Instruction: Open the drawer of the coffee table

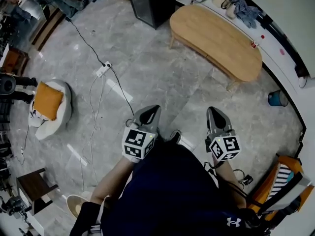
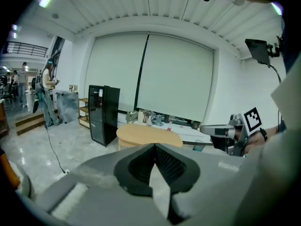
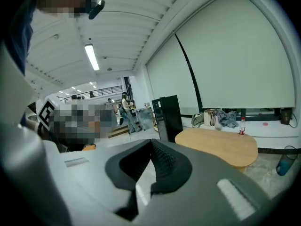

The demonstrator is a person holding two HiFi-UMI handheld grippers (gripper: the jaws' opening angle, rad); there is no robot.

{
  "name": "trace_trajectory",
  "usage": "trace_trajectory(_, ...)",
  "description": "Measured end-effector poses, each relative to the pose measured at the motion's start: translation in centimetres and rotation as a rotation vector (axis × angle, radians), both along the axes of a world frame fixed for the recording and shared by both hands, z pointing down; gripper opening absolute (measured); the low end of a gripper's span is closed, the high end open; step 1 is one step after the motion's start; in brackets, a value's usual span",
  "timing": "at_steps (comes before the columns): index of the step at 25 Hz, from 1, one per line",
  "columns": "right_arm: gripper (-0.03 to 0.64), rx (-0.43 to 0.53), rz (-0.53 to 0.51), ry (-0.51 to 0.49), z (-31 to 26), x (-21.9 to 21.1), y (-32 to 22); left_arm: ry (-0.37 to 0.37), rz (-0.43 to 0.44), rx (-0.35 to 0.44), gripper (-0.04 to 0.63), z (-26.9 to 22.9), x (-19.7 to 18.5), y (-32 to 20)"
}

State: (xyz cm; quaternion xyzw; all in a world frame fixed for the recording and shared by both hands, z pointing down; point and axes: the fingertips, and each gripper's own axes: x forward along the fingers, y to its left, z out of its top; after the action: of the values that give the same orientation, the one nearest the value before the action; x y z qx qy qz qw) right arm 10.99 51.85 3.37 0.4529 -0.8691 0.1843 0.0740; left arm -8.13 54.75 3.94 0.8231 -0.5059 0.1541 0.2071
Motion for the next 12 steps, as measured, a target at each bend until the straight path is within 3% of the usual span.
trace_trajectory(12,0.002,0.058,0.052,0.034,-1.5,1.3,-6.2,-0.019,-0.02,0.16,0.002,-3.2,-1.1,-9.2)
